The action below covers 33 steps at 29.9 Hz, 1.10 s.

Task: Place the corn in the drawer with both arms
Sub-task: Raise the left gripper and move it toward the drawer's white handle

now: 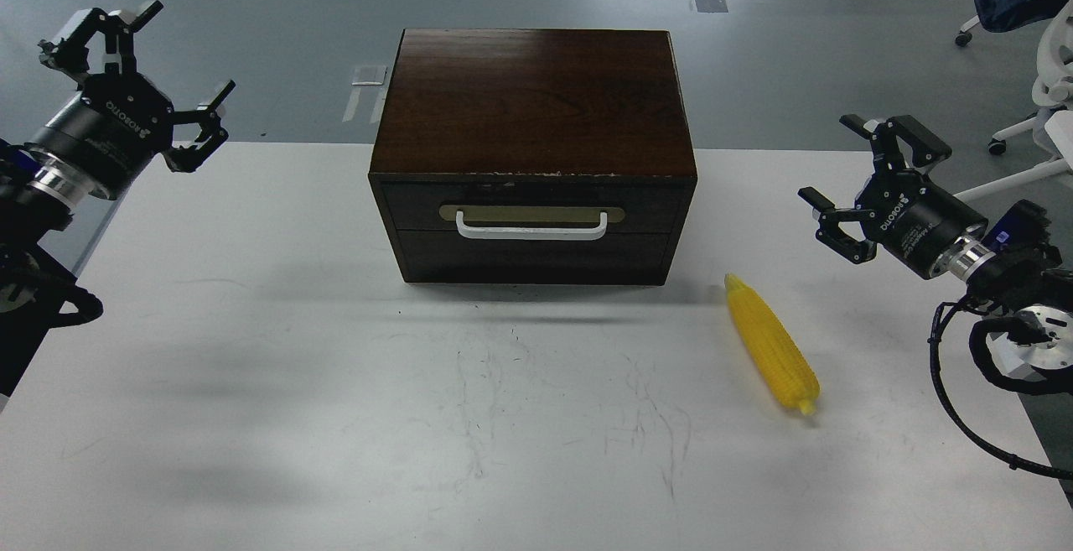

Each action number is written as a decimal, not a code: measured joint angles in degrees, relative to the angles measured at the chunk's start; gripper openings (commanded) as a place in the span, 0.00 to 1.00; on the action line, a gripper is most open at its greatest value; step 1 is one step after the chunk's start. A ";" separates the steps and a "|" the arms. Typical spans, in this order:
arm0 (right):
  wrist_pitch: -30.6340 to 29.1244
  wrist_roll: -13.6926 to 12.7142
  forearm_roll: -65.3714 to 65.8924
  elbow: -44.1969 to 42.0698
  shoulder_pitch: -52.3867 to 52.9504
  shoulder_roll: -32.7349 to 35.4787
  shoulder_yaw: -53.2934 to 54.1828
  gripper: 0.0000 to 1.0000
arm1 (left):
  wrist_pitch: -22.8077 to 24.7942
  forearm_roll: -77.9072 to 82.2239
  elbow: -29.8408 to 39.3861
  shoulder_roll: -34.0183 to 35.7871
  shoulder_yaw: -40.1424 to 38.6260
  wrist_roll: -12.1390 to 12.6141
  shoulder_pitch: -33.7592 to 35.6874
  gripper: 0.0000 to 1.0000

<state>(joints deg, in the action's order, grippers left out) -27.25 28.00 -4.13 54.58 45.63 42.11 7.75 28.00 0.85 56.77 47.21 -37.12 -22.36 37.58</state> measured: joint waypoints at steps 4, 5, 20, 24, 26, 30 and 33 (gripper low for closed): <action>0.00 0.00 0.00 0.05 -0.01 0.00 0.00 1.00 | 0.00 0.60 0.08 0.87 -1.08 -0.62 3.05 0.98; 0.00 0.00 0.00 0.06 -0.01 -0.02 0.00 1.00 | 0.00 1.52 0.29 1.00 -1.22 -0.82 4.18 0.98; -0.01 0.00 0.10 0.19 -0.11 -0.01 -0.03 1.00 | 0.03 58.33 17.39 -6.01 0.24 -3.02 26.63 0.98; 0.00 0.00 0.09 0.18 -0.09 -0.03 -0.02 1.00 | 0.02 76.22 21.20 -11.11 4.41 -3.73 30.72 0.98; 0.00 0.00 0.10 0.18 -0.09 -0.02 -0.03 1.00 | 0.01 81.50 21.96 -12.92 7.75 -4.60 32.94 0.98; -0.01 0.00 0.13 0.19 -0.26 0.25 -0.06 1.00 | 0.00 91.90 22.49 -16.49 16.86 -5.56 39.00 0.98; 0.00 0.00 0.16 0.19 -0.34 0.65 -0.10 1.00 | 0.00 100.48 22.25 -18.88 22.42 -5.66 42.46 0.98</action>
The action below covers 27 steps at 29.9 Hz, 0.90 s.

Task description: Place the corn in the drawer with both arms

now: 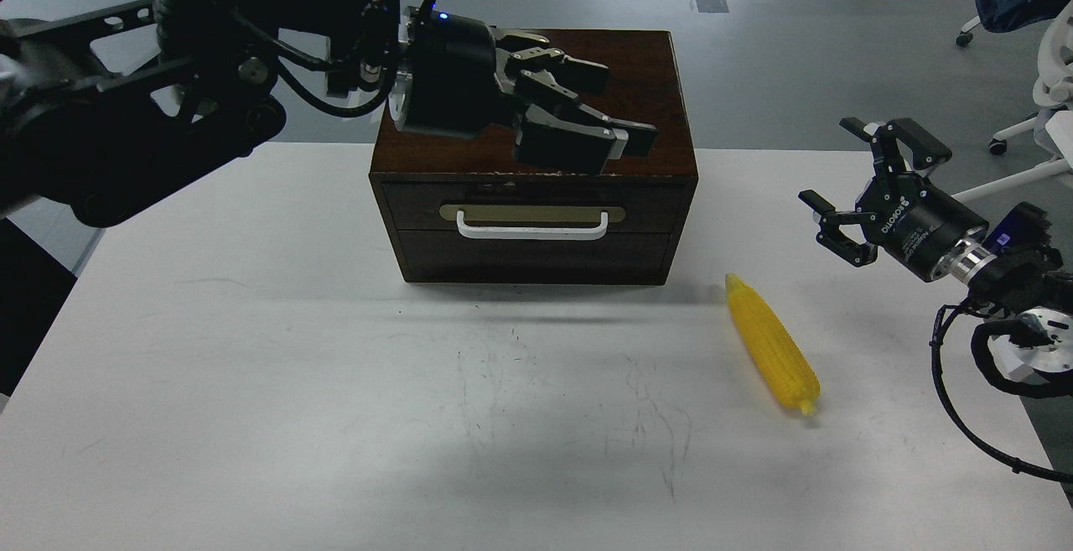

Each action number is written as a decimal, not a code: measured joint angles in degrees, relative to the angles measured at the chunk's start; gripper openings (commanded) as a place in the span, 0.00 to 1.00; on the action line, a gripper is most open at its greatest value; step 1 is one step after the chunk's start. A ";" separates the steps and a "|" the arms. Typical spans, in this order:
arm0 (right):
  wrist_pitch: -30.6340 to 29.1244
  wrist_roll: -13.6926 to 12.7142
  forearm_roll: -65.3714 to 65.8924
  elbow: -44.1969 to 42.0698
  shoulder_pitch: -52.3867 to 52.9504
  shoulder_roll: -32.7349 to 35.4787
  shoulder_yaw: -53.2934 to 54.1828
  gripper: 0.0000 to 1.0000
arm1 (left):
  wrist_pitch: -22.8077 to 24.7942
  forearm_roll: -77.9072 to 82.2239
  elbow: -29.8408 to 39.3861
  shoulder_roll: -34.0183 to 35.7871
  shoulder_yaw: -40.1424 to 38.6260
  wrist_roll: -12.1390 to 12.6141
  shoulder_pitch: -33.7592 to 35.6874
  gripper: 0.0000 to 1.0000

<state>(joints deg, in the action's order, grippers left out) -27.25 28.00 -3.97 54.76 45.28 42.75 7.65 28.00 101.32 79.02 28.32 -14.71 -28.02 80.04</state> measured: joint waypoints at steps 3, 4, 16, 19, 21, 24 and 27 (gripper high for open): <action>0.00 0.00 -0.01 -0.01 -0.03 0.16 -0.01 1.00 | 0.00 8.00 -0.50 -1.75 5.50 -0.01 2.50 0.98; 0.00 0.00 -0.01 -0.01 -0.05 0.24 -0.01 1.00 | 0.00 10.01 -0.75 -2.20 7.19 -0.01 3.33 0.98; 0.00 0.00 -0.02 0.00 -0.45 0.58 -0.17 1.00 | 0.00 21.91 -4.22 -7.59 18.35 0.01 8.09 0.98; 0.00 0.00 0.00 -0.01 -0.46 0.58 -0.13 1.00 | 0.00 23.31 -4.28 -7.89 19.89 0.02 8.10 0.98; 0.00 0.00 0.01 -0.01 -0.48 0.58 -0.13 1.00 | 0.00 23.58 -4.69 -7.92 21.02 0.02 8.10 0.98; 0.00 0.00 0.01 0.00 -0.55 0.64 -0.17 1.00 | -0.01 23.68 -5.27 -7.87 22.49 0.02 7.98 0.98; 0.00 0.00 0.01 0.00 -0.63 0.86 -0.25 1.00 | -0.01 23.68 -5.42 -7.79 23.93 0.02 7.67 0.98</action>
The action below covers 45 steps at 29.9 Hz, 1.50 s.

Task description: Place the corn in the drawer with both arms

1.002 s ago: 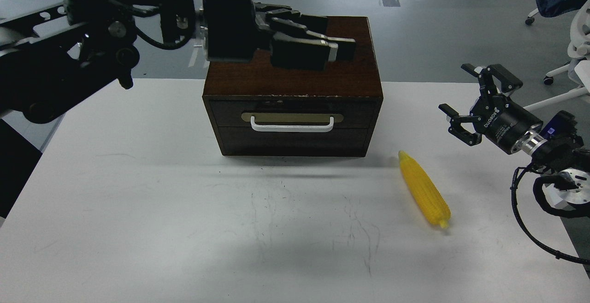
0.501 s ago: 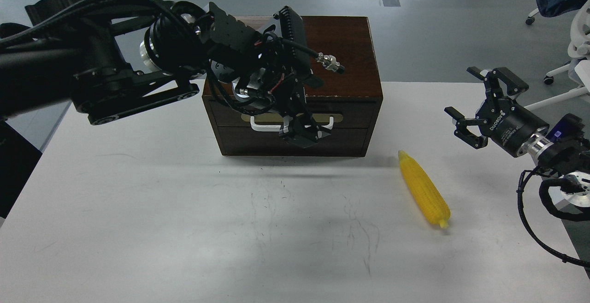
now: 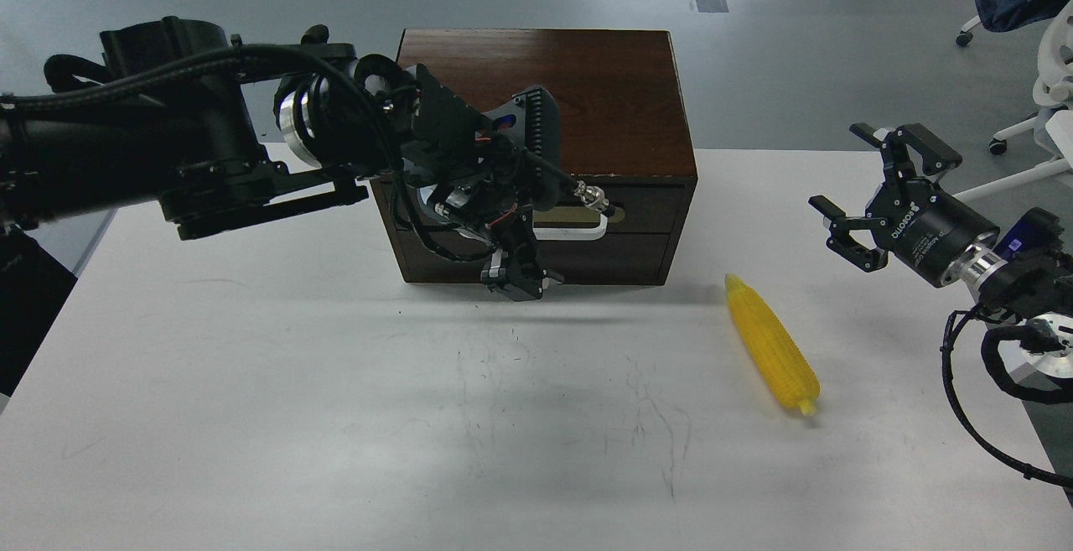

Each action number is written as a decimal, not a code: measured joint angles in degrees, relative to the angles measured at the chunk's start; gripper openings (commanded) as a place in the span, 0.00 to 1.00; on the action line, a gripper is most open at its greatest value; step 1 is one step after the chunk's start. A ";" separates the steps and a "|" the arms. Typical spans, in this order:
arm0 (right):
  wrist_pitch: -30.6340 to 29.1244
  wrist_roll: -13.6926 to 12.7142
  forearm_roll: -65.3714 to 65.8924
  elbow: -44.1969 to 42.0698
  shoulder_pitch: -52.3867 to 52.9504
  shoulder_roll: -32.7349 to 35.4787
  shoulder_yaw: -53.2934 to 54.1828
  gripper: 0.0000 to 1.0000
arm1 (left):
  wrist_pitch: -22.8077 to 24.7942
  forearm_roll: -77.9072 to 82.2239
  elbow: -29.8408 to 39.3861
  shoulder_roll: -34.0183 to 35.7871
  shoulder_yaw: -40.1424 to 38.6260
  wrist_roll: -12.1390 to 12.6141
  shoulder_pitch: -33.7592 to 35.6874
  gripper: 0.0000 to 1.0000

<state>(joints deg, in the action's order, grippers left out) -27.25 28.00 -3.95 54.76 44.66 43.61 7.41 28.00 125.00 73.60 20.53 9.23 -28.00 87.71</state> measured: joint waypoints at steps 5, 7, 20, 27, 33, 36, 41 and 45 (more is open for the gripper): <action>0.00 0.00 0.00 0.00 -0.06 0.33 -0.02 1.00 | 0.00 0.00 -0.21 0.02 0.64 0.00 -0.24 0.98; 0.00 0.00 0.00 0.00 -0.27 0.67 -0.03 1.00 | 0.00 0.00 -0.22 0.00 0.80 0.00 -0.33 0.98; 0.00 0.00 0.00 -0.02 -0.88 0.96 -0.08 1.00 | 0.00 0.00 -4.17 -1.49 1.93 0.00 -1.40 0.98; 0.00 0.00 0.00 -0.13 -1.29 1.03 0.02 1.00 | 0.00 0.00 -4.35 -1.87 1.94 0.00 -2.38 0.98; 0.00 0.00 0.00 -0.10 -1.52 1.28 0.05 1.00 | 0.00 0.00 -4.56 -1.97 2.26 0.00 -2.76 0.98; 0.00 0.00 0.00 -0.09 -1.53 1.29 0.07 1.00 | 0.00 0.00 -4.70 -2.01 2.35 0.00 -2.90 0.98; 0.00 0.00 0.00 -0.09 -1.58 1.30 0.15 1.00 | 0.00 0.00 -5.36 -2.89 2.38 0.00 -2.92 0.98; 0.00 0.00 0.00 -0.09 -1.59 1.30 0.15 1.00 | 0.00 0.00 -6.09 -3.58 2.38 0.00 -2.98 0.98</action>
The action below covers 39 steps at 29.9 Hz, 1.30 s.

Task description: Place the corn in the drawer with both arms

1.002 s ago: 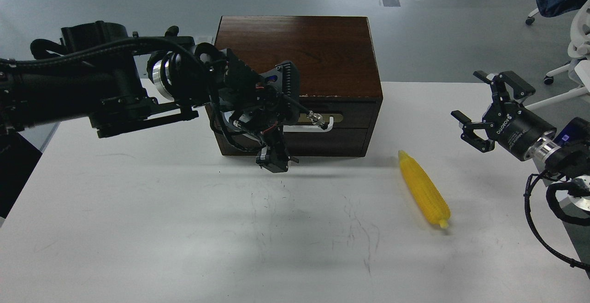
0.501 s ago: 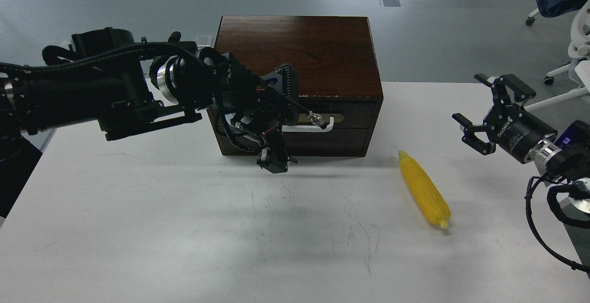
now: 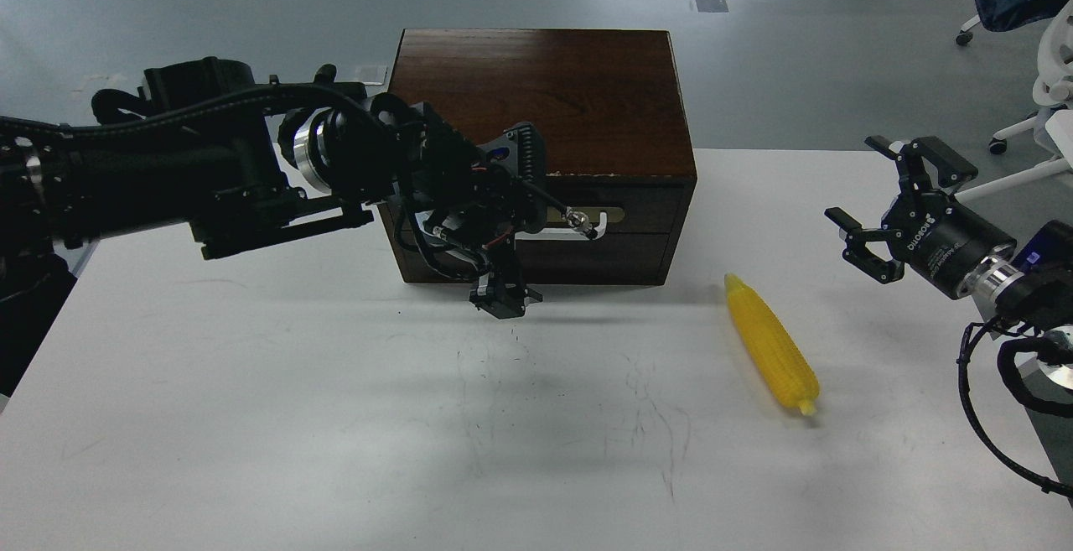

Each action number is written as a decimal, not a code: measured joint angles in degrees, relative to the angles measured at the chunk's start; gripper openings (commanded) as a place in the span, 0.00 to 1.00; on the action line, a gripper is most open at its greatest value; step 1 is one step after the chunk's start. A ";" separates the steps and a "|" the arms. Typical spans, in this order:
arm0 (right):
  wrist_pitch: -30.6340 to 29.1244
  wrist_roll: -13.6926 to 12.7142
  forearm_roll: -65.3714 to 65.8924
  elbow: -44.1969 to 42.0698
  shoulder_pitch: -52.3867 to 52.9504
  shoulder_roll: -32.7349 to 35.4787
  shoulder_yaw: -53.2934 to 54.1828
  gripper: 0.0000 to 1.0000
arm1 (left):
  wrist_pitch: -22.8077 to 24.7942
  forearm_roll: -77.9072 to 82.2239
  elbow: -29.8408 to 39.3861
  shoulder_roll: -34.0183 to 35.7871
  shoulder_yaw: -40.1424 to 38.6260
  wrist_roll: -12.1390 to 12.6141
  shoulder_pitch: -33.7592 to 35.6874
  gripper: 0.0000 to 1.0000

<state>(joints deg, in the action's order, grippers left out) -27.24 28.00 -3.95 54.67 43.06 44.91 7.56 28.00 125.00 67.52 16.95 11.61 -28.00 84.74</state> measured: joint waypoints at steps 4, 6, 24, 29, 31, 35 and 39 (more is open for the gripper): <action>0.00 0.00 0.00 0.00 -0.07 0.01 0.00 1.00 | 0.00 0.00 -0.20 -0.40 0.02 0.00 -0.09 0.98; 0.00 0.00 0.00 0.00 -0.08 0.12 -0.03 1.00 | 0.00 0.00 -0.24 -0.47 0.02 0.00 -0.19 0.98; 0.00 0.00 0.00 0.08 -0.41 0.16 -0.09 1.00 | 0.00 0.00 0.46 -1.54 1.65 0.01 -0.34 0.98; 0.04 0.00 0.00 0.08 -0.74 0.16 -0.09 1.00 | 0.00 0.00 1.68 -1.69 1.55 0.02 0.18 0.98; 0.04 0.00 0.00 0.08 -0.83 0.16 -0.09 1.00 | 0.00 0.00 2.48 -1.67 1.55 0.02 0.18 0.98; 0.04 0.00 0.00 0.09 -0.94 0.16 -0.11 1.00 | 0.01 0.01 5.12 -1.13 1.65 0.03 0.46 0.98; 0.10 0.00 0.00 0.11 -0.97 0.07 -0.17 1.00 | 0.01 0.01 6.85 -0.83 1.71 0.03 0.60 0.98</action>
<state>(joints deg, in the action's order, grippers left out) -27.15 28.00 -3.95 54.79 42.10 44.98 7.39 28.00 125.01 74.36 16.11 13.32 -27.97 85.34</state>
